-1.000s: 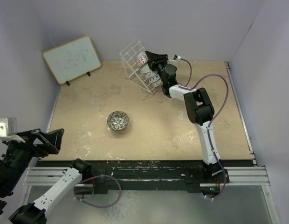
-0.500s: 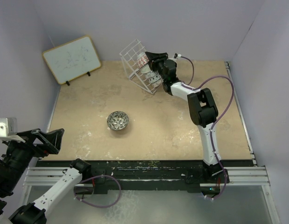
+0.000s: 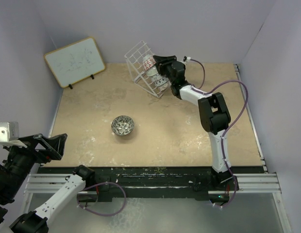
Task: Load the bowls into the dish rack
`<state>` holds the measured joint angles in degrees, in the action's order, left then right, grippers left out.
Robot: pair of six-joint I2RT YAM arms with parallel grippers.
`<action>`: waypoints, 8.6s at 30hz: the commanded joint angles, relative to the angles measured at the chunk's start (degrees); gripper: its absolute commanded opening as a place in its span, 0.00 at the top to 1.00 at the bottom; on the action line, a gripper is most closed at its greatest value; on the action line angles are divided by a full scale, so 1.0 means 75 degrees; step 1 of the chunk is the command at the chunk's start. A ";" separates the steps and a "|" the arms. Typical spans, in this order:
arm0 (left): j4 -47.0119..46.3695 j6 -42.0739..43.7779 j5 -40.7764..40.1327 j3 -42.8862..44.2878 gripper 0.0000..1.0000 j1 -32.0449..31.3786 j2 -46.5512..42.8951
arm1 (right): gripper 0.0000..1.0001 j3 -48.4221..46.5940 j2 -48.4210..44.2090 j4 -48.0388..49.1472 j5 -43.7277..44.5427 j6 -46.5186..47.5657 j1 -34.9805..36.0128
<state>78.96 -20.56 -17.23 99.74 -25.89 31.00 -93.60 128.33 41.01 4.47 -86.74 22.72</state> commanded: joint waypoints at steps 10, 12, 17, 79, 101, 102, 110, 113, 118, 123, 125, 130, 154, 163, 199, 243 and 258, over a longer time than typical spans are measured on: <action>-0.0179 -0.0066 -0.0061 -0.0022 0.01 0.0018 0.0002 | 0.56 0.1100 -0.1173 -0.0118 0.0267 0.0487 -0.0123; -0.0180 -0.0082 -0.0036 -0.0034 0.01 0.0018 0.0003 | 0.56 0.1169 -0.1256 -0.0117 0.0223 0.0536 -0.0129; -0.0154 -0.0094 -0.0057 -0.0034 0.01 0.0018 -0.0018 | 0.56 0.1622 -0.1695 0.0110 0.0149 0.0682 -0.0123; -0.0157 -0.0223 -0.0280 -0.0166 0.01 0.0007 -0.0121 | 0.56 -0.0653 -0.0831 -0.7895 0.1286 1.1409 0.6065; -0.0207 -0.0195 -0.0274 -0.0256 0.01 0.0007 -0.0049 | 0.64 -0.0615 -0.0716 -0.7631 0.1795 1.1570 0.5974; -0.0194 -0.0207 -0.0289 -0.0245 0.01 0.0007 -0.0053 | 0.67 -0.0606 -0.0725 -0.7620 0.1801 1.1575 0.5978; -0.0182 -0.0203 -0.0310 -0.0312 0.01 0.0007 -0.0137 | 0.85 -0.0600 -0.0727 -0.7637 0.1748 1.1559 0.5808; -0.0160 -0.0212 -0.0338 -0.0328 0.01 0.0001 -0.0160 | 0.99 -0.0560 -0.0747 -0.7612 0.1746 1.1511 0.5774; -0.0158 -0.0206 -0.0351 -0.0312 0.01 0.0006 -0.0173 | 1.00 -0.0394 -0.1092 -0.7274 0.1602 1.1121 0.5638; -0.0168 -0.0234 -0.0351 -0.0306 0.01 0.0007 -0.0185 | 1.00 -0.0058 -0.1758 -0.6539 0.0395 1.0247 0.5185; -0.0160 -0.0235 -0.0351 -0.0284 0.01 0.0007 -0.0179 | 1.00 0.0142 -0.2061 -0.6176 -0.0085 0.9844 0.4951; -0.0162 -0.0234 -0.0362 -0.0293 0.01 0.0007 -0.0198 | 1.00 0.0718 -0.2611 -0.5279 -0.1379 0.8681 0.4254; -0.0163 -0.0067 -0.0386 0.0223 0.01 -0.0011 -0.0019 | 1.00 0.0321 -0.2551 0.1794 -0.4625 0.2246 0.0958; 0.0006 0.0017 -0.0566 0.0509 0.01 -0.0066 -0.0016 | 1.00 -0.1065 -0.1330 0.2623 -0.3302 0.1235 0.0278; 0.0386 -0.0272 -0.1244 0.0648 0.01 -0.0743 -0.0146 | 1.00 -0.0657 0.0873 0.6159 0.1006 -0.1369 0.0230; 0.0664 -0.0399 -0.1434 0.0852 0.01 -0.0849 -0.0196 | 1.00 -0.1277 0.1569 0.4532 0.1149 -0.0999 0.0486; 0.0592 -0.0435 -0.1410 0.0822 0.01 -0.0860 -0.0201 | 0.62 -0.0769 0.0887 0.3668 0.1363 -0.0677 0.0486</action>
<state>84.97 -23.40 -27.38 106.13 -31.97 29.69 -99.53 140.86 67.72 12.60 -93.27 26.50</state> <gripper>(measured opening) 0.990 0.348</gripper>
